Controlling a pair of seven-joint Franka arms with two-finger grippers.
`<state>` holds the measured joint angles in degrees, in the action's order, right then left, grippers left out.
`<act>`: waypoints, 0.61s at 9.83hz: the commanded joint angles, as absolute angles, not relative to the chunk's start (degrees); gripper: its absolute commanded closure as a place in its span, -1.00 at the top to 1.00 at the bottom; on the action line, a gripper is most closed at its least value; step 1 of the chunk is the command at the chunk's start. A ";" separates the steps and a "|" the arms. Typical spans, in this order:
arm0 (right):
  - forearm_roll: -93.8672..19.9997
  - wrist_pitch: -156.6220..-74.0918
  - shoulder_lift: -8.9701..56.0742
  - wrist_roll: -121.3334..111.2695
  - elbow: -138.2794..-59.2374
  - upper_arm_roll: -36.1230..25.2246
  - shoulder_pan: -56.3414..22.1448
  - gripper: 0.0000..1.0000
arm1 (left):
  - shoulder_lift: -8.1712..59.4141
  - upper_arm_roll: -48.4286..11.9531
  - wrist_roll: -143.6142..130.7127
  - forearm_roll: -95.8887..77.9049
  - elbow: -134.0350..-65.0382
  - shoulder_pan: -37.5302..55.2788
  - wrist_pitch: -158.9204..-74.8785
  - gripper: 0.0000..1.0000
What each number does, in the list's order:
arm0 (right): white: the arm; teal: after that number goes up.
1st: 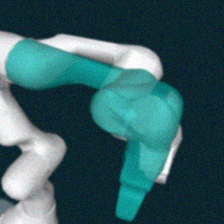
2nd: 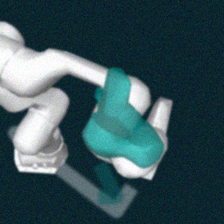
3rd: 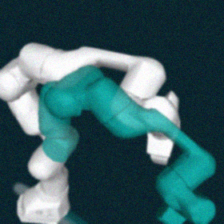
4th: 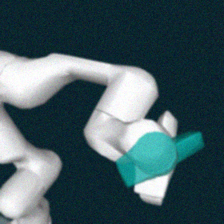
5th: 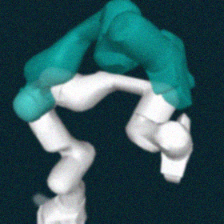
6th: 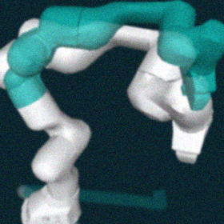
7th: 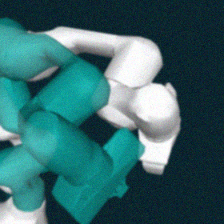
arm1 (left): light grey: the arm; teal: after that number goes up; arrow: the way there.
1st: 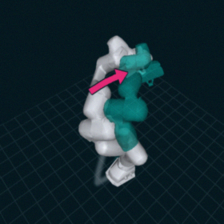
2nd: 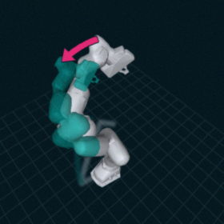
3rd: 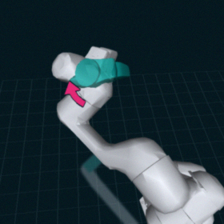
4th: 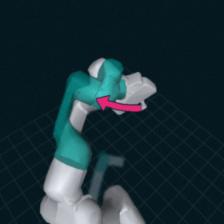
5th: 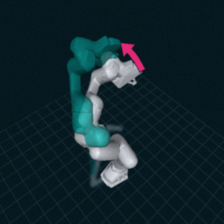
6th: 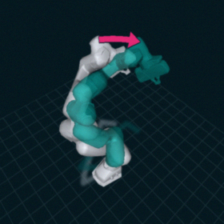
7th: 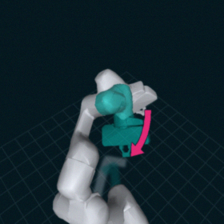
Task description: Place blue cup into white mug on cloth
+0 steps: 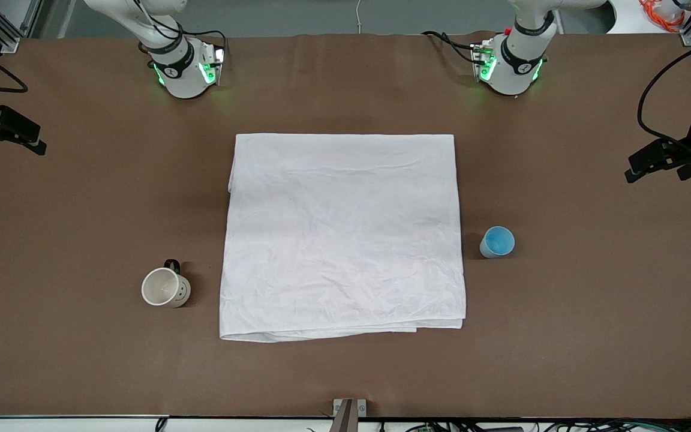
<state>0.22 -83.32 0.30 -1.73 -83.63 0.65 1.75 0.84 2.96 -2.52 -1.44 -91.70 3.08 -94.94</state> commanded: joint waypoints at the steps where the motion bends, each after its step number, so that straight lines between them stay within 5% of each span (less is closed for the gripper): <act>1: -0.61 -83.76 -0.88 -2.20 -84.46 0.97 2.29 0.99 | 1.23 3.08 -2.02 -1.05 -90.35 3.08 -93.69 0.98; 6: -0.62 -83.76 -0.70 -2.11 -84.55 0.97 2.11 0.99 | 1.23 2.90 -2.02 -1.14 -90.26 3.16 -93.08 0.98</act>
